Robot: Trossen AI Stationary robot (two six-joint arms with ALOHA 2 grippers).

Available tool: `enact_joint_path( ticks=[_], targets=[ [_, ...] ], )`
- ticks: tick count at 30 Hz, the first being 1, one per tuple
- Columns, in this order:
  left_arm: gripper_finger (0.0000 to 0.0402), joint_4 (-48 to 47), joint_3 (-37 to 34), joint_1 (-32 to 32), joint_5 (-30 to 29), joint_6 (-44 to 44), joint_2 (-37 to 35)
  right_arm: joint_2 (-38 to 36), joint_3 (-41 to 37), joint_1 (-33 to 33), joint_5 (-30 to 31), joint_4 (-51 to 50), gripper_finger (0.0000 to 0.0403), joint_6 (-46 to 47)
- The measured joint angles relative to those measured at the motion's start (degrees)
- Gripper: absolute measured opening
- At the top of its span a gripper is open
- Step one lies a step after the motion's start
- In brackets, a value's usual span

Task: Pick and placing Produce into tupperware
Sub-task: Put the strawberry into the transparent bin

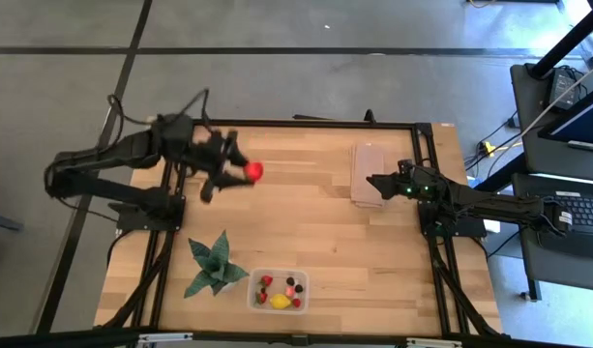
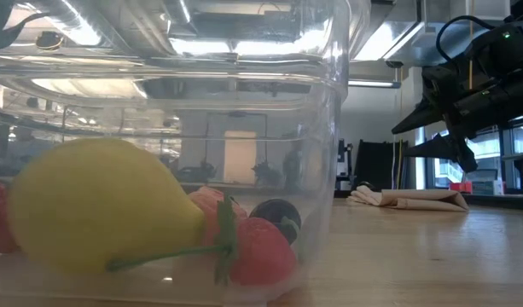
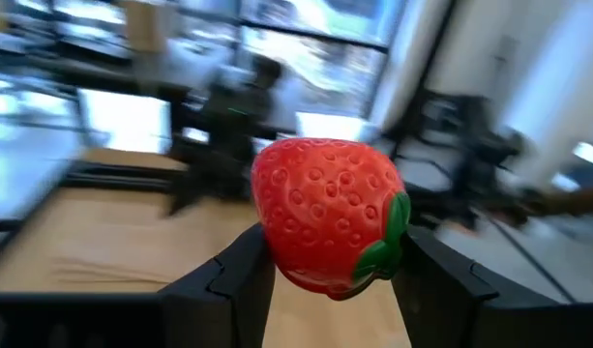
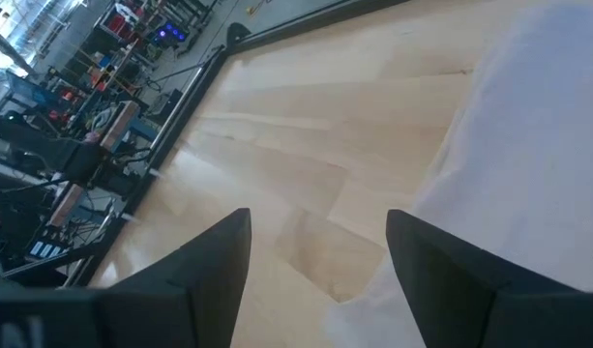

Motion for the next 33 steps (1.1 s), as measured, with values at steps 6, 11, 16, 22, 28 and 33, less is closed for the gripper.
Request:
enact_joint_path(
  ticks=[6, 11, 16, 22, 28, 33],
  targets=[
    [0.017, -0.7, 0.0, -15.7, -5.6, -0.1, 3.1, 0.0, 0.0, 0.0, -3.6, -0.7, 0.0243, 0.5],
    [0.017, 1.5, 0.0, -26.1, -12.4, -4.6, 8.9, 0.0, 0.0, 0.5, -6.7, -1.1, 0.0243, 4.1],
    [0.0168, 4.3, 1.0, -31.0, -13.6, -10.6, 16.0, 0.0, 0.0, 1.1, -7.0, -1.8, 0.0243, 6.5],
    [0.0167, -7.2, 13.3, -33.8, -13.8, -11.2, 26.2, 0.0, 0.0, 1.1, -7.0, -1.9, 0.0243, 7.4],
    [0.0167, -28.1, 30.4, -34.7, -15.5, -10.3, 37.6, 0.0, 0.0, 1.1, -7.0, -2.4, 0.0243, 7.4],
    [0.0167, -40.8, 39.7, -35.9, -19.0, -10.4, 46.6, 0.0, 0.0, 1.1, -7.0, -2.9, 0.0243, 7.4]
  ],
)
